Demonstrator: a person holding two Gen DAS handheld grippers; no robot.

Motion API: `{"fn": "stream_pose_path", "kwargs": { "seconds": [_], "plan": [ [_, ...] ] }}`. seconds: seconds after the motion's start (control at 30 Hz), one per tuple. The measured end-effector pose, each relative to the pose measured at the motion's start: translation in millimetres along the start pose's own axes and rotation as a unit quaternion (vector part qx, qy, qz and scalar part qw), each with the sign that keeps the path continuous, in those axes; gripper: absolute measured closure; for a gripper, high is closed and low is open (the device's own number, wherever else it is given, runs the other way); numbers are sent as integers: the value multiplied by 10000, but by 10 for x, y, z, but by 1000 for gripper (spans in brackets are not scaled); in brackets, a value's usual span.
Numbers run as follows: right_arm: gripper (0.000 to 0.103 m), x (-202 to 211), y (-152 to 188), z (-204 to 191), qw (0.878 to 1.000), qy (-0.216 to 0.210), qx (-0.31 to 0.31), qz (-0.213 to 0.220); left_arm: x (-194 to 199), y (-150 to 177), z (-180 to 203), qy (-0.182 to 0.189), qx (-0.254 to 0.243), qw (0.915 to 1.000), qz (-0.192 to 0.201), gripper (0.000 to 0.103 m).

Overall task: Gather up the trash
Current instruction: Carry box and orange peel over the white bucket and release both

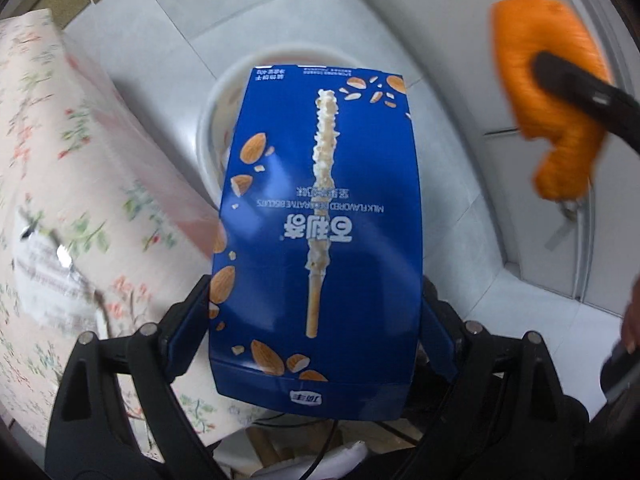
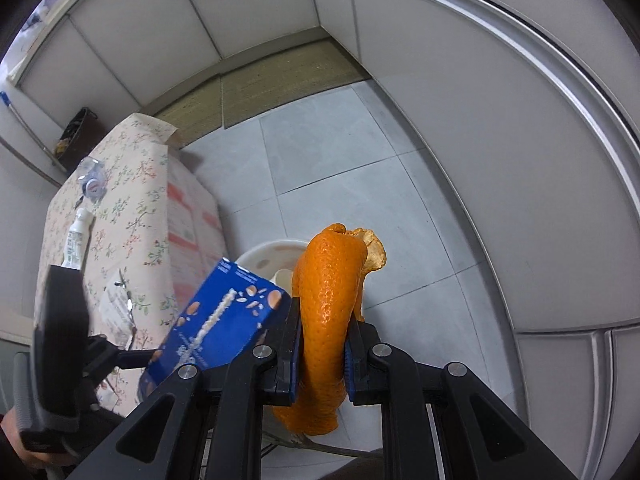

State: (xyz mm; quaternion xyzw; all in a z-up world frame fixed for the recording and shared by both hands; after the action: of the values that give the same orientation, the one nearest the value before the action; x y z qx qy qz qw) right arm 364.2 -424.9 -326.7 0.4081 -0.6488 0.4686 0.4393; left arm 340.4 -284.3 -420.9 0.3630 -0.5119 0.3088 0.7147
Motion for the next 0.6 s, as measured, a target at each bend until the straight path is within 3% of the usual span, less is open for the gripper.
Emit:
{"fn": "stream_pose_path", "kwargs": {
  "seconds": [0.13,0.23,0.33,0.47,0.6],
  "plan": [
    [86,-23,12,111,9998,-102,-162,-6,-156,-181,-26,-682,-308,9964,-402,11],
    [86,-14,17,174,9996,-174,-230,7,-252,-320,-24,-1294,-741,9864,-683,11],
    [86,-22,-13,183,9993,-230,-288,48,-311,-463,-8,-1657,-1051,9769,-850,11],
    [86,-12,-29,255,9989,-277,-381,85,-415,-454,59,-1895,-1264,9686,-993,11],
    [86,-36,-25,294,9989,-243,-402,61,-419,-515,195,-1885,-1367,9672,-1013,11]
  ]
}}
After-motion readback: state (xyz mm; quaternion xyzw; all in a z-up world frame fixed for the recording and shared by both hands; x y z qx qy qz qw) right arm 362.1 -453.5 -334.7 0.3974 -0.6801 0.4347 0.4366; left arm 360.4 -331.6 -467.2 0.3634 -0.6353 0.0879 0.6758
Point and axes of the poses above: each gripper's, at about its wrist camera, not at the fingertips, and x roughly against the way its jaws point, z to its right, y to its underside, the point moved 9 cm from there along -x, roughly the way its jaws point, and after that the axes turned 4 degrees about -z, right-handed, at the moved point
